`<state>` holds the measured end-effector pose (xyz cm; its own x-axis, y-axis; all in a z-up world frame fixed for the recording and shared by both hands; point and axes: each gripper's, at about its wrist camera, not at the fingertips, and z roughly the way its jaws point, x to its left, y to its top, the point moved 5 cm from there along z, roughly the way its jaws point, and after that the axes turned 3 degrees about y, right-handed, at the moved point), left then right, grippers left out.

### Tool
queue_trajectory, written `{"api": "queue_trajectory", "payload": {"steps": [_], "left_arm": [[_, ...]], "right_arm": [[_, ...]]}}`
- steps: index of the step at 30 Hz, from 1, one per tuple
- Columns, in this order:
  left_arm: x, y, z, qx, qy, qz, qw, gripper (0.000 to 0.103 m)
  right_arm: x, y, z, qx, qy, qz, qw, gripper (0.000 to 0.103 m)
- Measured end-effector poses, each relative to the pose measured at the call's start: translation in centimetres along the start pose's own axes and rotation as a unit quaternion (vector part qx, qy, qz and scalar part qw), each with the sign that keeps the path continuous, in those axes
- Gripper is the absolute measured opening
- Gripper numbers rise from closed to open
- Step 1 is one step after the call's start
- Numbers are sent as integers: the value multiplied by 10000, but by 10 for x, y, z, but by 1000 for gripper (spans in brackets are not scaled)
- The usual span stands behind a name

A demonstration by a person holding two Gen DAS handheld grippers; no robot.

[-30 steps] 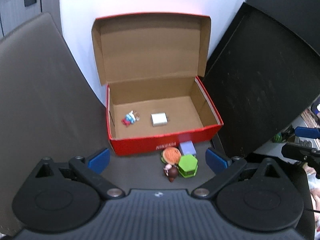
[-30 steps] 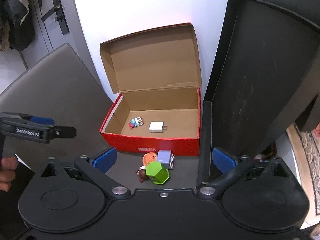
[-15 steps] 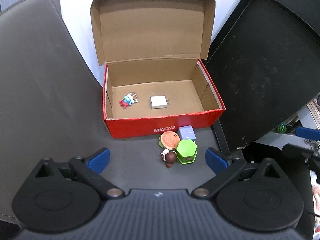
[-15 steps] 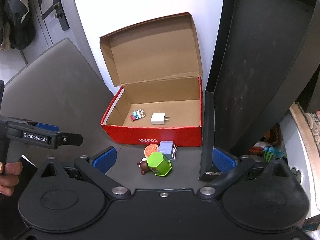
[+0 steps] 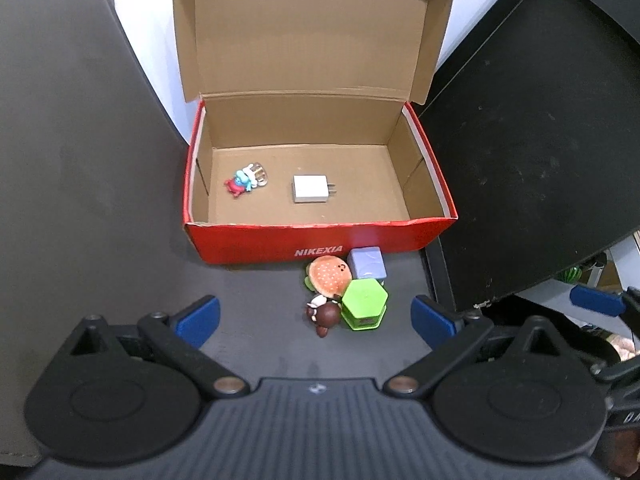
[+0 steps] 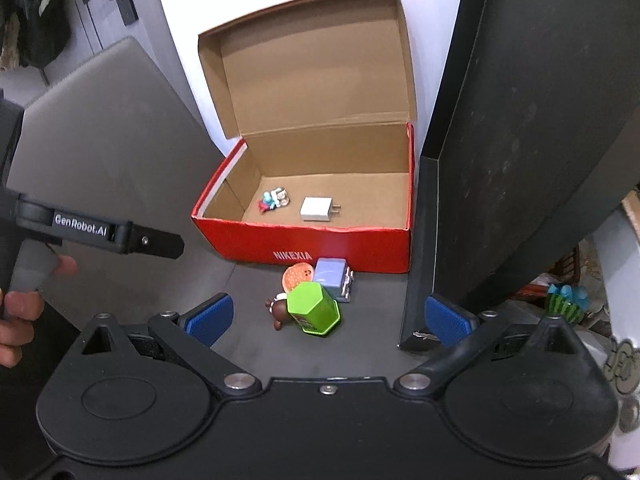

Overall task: Organize objects
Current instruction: 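Move left tool toward the brown bear figurine while right tool approaches the green hexagonal container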

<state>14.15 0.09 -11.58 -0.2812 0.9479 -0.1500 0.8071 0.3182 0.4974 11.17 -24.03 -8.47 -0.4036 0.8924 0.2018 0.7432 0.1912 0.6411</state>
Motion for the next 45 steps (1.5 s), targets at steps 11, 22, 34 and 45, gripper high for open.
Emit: {"api": "queue_trajectory", "payload": {"steps": [11,22,34,45], "left_arm": [[0,7,55,515,-157,-473,9974,98],[-3,9,103,1152,-5,-179,9932,81],[2,7,148,1473,-133,-141,9889,67],[8,-9,186,1903,-218,-636,9794,56]], "right_arm": [[-4,-3,44,285,161,-52,9995,102],[2,-1,92,573,451,-155,9972,99],[7,-17,146,1031,459,-608,9917,87],[-1,-39,181,1328,326,-521,9892,79]]}}
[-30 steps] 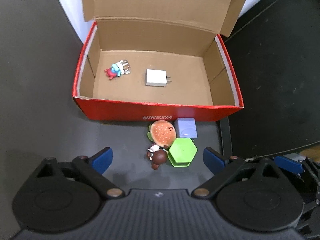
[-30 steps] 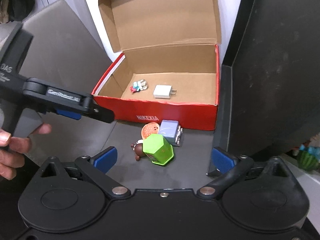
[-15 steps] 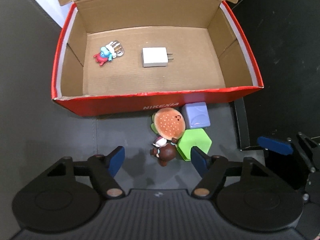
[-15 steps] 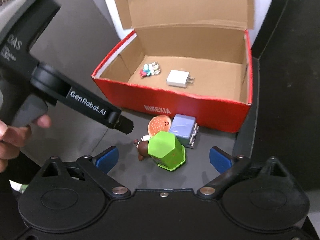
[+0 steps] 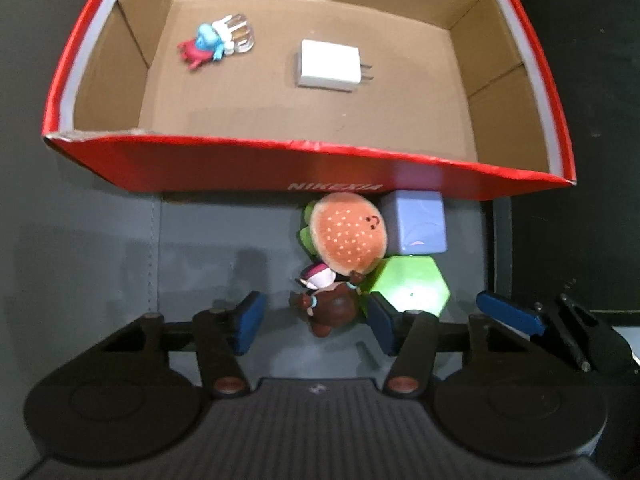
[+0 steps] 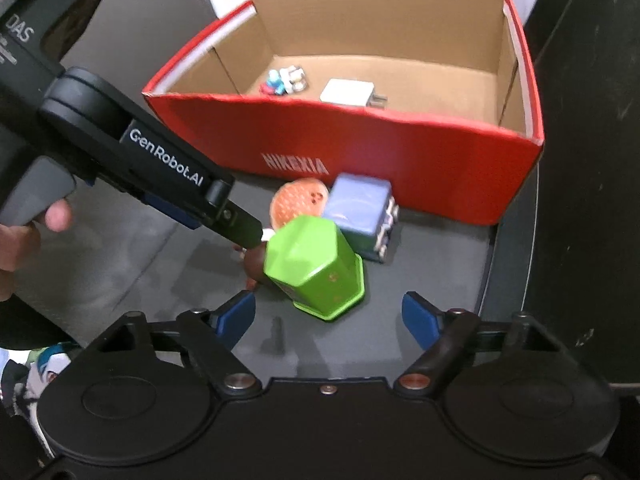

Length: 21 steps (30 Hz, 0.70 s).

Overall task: Organize objects
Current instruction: 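Move left tool toward the brown bear figurine while right tool approaches the green hexagonal container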

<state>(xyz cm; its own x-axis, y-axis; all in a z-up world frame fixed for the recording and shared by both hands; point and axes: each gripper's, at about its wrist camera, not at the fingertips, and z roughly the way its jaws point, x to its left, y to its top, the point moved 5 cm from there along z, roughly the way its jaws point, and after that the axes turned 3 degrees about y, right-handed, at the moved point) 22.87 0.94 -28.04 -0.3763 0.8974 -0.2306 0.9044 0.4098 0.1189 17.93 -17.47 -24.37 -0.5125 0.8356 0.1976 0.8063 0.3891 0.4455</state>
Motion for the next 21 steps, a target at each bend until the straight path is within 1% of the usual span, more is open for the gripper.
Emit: {"api": "queue_trajectory", "payload": {"steps": [2,5,7,14,16,17,18,19,20,21], "left_arm": [[2,1,6,58,30,-93,9999,56],[6,2,13,174,-50,-287,9994,56],[6,2,18,219,-29,-324,9992,56],[4,1,27,306,-69,-450,9985,56],[4,2,28,299,-67,-494,9983,54],[4,2,28,290,-78,-525,9982,49],[4,2,28,293,-80,-548,9980,43],[4,2,29,293,-63,-561,9980,40],[3,2,28,288,-41,-570,9980,34],[4,2,28,284,-22,-591,9978,32]], "right_arm": [[2,1,3,-19,23,-46,10000,79],[5,0,10,15,-10,-137,9999,79],[6,-1,15,13,-45,-215,9998,79],[10,3,22,-209,-352,-540,9977,79],[13,3,22,-291,-375,-674,9966,78],[15,4,22,-330,-372,-743,9960,75],[17,4,22,-353,-354,-812,9954,68],[20,3,22,-372,-317,-914,9946,64],[22,2,23,-352,-307,-989,9940,55],[23,1,24,-326,-320,-1066,9933,53]]}}
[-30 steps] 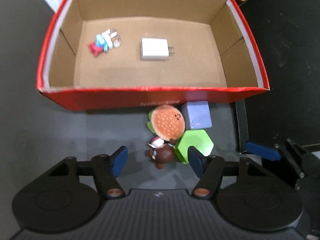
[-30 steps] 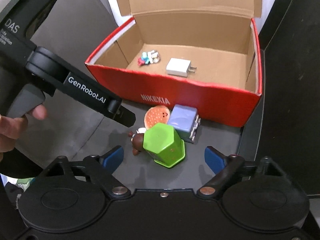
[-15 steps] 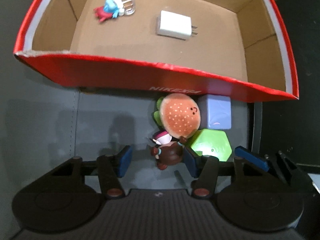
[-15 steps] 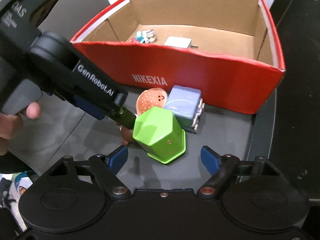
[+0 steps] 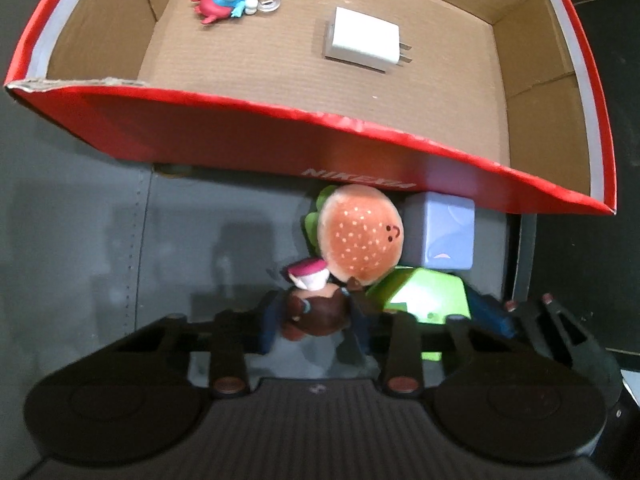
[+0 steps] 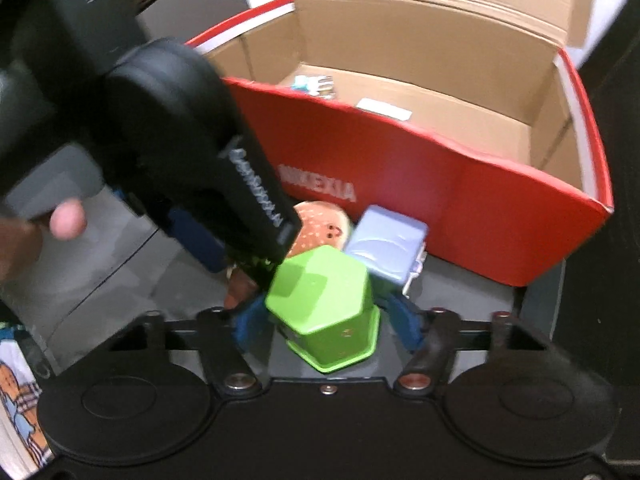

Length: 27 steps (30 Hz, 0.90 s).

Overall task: Organize objects
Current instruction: 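Grasp the bear figurine with left tool while right tool grasps the green hexagonal container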

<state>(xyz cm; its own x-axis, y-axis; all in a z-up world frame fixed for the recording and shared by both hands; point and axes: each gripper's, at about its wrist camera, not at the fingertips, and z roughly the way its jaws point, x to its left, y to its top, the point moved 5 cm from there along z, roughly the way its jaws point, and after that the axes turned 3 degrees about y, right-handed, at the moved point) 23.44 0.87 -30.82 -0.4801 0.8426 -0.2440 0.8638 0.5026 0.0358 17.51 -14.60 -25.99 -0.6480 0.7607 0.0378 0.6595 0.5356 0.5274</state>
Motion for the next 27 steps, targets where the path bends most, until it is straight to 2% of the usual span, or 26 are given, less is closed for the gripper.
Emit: {"api": "queue_trajectory", "payload": {"steps": [4,14,18,23,25,27], "left_arm": [[0,-4,-2,-42,46,-29,10000,32],[19,-13,-9,-66,240,54,9997,33],[21,-10,-2,-100,387,80,9992,36],[25,-6,-2,-132,361,-62,9992,35],[26,-5,-2,-139,331,-129,9993,35],[27,-5,-2,-101,308,-175,9993,35]], "right_arm": [[3,-5,-3,61,8,-102,9999,51],[-5,-20,-21,316,-65,216,9992,50],[-1,-19,-15,365,-114,173,9991,50],[6,-14,-11,356,-145,146,9992,51],[6,-12,-10,341,-178,124,9992,51],[5,-13,-8,355,-222,138,9990,58]]}}
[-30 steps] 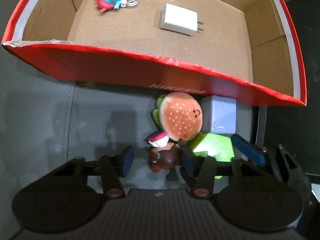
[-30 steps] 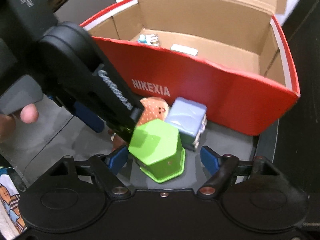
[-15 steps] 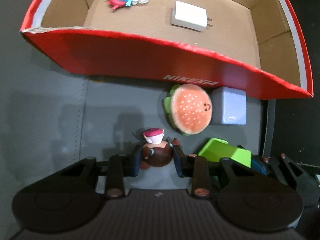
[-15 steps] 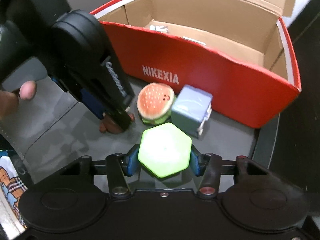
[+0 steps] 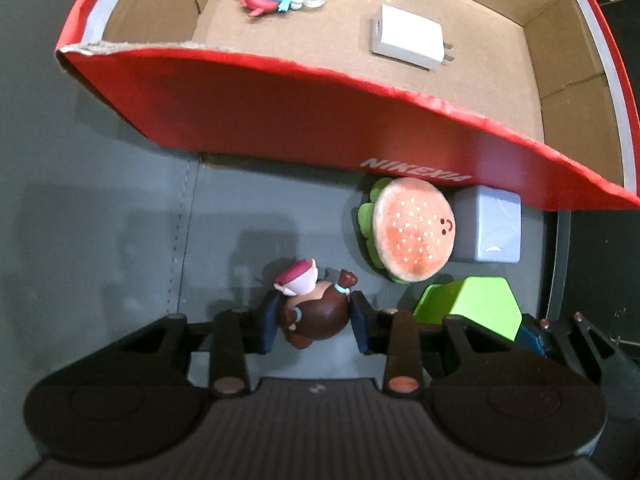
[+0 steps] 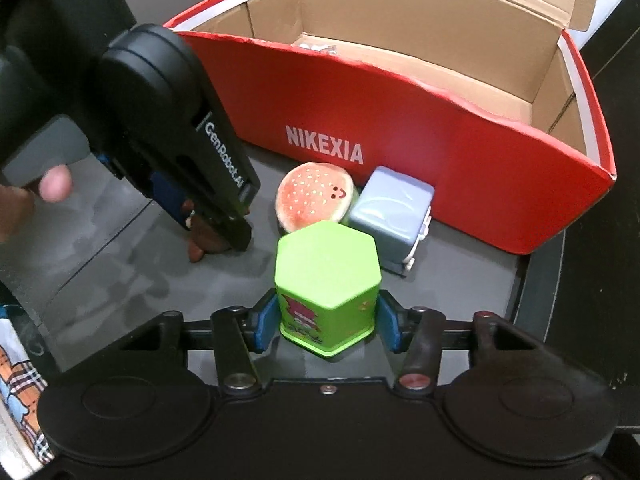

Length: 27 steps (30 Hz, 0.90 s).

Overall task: Organize objects
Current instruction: 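Grasp the bear figurine with left tool while right tool grasps the green hexagonal container, then lift the bear and green container and carry both into the shoebox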

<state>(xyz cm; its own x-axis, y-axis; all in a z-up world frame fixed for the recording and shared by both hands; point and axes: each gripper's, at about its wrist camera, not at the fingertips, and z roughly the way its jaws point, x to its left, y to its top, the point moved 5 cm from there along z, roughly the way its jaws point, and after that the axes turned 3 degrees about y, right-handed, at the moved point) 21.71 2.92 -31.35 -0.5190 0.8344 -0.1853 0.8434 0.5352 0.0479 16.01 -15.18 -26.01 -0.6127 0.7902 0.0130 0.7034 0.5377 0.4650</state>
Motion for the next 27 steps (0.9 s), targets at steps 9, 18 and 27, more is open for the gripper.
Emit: {"api": "queue_trajectory", "payload": {"steps": [9,18,27], "left_arm": [[-3,1,-9,-106,75,80,9999,34],[1,-4,-34,-235,259,229,9991,34],[-23,-3,-75,-767,313,269,9962,34]], "right_arm": [[-2,8,0,-295,33,65,9995,81],[-8,10,-9,-416,338,311,9981,47],[-14,20,-46,-749,491,772,9930,47]]}}
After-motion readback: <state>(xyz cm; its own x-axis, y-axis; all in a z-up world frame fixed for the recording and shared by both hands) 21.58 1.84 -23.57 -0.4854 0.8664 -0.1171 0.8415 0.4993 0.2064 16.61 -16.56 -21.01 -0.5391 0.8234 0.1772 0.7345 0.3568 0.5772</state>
